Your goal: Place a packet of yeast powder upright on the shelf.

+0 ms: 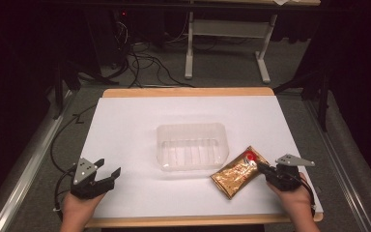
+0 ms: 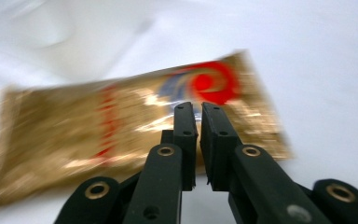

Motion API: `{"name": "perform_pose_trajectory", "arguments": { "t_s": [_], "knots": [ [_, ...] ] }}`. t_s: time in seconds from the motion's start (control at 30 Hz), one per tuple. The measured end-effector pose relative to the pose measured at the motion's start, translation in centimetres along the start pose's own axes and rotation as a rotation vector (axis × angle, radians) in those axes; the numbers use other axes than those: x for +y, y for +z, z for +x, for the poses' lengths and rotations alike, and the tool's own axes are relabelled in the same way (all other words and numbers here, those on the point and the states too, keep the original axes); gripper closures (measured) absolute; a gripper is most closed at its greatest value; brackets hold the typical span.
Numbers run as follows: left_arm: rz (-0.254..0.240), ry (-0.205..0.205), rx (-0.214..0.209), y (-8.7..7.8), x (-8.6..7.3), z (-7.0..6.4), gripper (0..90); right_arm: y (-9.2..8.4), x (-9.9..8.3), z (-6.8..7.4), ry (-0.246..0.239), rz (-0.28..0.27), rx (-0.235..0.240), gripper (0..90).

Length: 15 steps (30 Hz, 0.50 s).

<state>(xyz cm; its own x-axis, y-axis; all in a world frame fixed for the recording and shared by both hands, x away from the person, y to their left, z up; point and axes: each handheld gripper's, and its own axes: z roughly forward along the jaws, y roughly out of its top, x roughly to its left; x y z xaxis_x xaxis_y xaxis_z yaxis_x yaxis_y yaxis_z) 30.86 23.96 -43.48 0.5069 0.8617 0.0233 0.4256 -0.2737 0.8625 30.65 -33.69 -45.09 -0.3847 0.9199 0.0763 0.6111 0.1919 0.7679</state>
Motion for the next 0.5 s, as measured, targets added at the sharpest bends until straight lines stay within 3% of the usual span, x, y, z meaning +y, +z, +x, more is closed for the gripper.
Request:
{"name": "perform_pose_trajectory", "arguments": {
  "t_s": [0.07, 0.13, 0.37, 0.5],
  "knots": [
    [0.005, 0.007, 0.01, -0.3, -0.2, 0.1, 32.7, 0.4, 0.3, -0.9, 0.064, -0.001, -0.045, 83.9],
    [0.006, 0.004, 0.019, -0.6, -0.5, 0.2, 32.7, 0.9, 0.6, -1.6, 0.089, -0.007, -0.072, 78.0],
    [0.012, -0.018, 0.054, -1.8, -1.2, 0.4, 32.7, 2.8, 1.1, -3.1, 0.164, -0.005, -0.074, 57.1],
    [0.017, -0.022, 0.068, -2.4, -1.5, 0.4, 32.6, 3.5, 1.2, -3.9, 0.21, 0.0, -0.064, 51.0]
  ]
}}
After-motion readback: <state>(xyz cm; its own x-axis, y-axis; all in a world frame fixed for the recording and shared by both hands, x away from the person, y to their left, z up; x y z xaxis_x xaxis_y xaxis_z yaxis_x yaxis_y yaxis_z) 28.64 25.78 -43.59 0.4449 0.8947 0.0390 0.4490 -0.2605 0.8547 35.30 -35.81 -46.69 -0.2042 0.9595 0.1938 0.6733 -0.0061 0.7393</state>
